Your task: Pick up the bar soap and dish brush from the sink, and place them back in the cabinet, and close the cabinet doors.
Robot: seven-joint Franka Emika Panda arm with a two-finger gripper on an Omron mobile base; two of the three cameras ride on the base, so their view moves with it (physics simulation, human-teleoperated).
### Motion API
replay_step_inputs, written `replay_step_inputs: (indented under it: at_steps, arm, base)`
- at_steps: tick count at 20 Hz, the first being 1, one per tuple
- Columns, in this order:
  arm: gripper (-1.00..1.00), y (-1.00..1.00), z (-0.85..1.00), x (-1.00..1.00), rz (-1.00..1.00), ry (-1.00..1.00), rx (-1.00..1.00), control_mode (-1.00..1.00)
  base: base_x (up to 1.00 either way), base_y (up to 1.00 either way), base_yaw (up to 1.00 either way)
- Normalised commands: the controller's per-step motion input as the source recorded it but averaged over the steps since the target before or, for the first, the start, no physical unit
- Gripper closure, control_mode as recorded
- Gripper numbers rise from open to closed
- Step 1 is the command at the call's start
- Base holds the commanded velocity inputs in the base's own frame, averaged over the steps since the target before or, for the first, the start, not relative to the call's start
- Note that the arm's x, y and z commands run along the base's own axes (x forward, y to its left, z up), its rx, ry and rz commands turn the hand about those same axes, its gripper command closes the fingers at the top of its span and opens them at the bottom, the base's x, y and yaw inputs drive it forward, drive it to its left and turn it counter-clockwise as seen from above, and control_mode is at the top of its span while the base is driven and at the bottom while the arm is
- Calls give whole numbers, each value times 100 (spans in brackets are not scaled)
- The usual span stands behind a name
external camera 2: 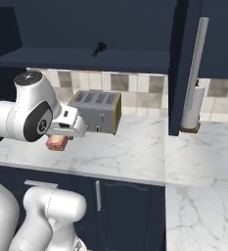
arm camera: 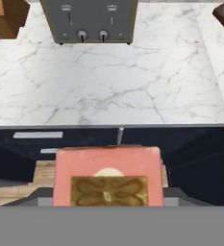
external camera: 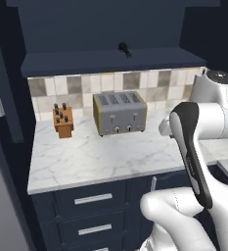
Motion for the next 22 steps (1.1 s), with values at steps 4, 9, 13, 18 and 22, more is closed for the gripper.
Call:
replay_step_inputs:
  at_steps: [4, 9, 13, 18, 22]
  arm:
    - [100, 0, 0, 0, 0, 0, 0, 100]
    - [100, 0, 0, 0, 0, 0, 0, 100]
    - [100, 0, 0, 0, 0, 0, 0, 100]
    - [100, 0, 0, 0, 0, 0, 0, 100]
    - [100, 0, 0, 0, 0, 0, 0, 100]
  base:
    - [30, 0, 0]
    - [33, 0, 0]
    - [39, 0, 0]
    - [37, 0, 0]
    - [6, 0, 0]
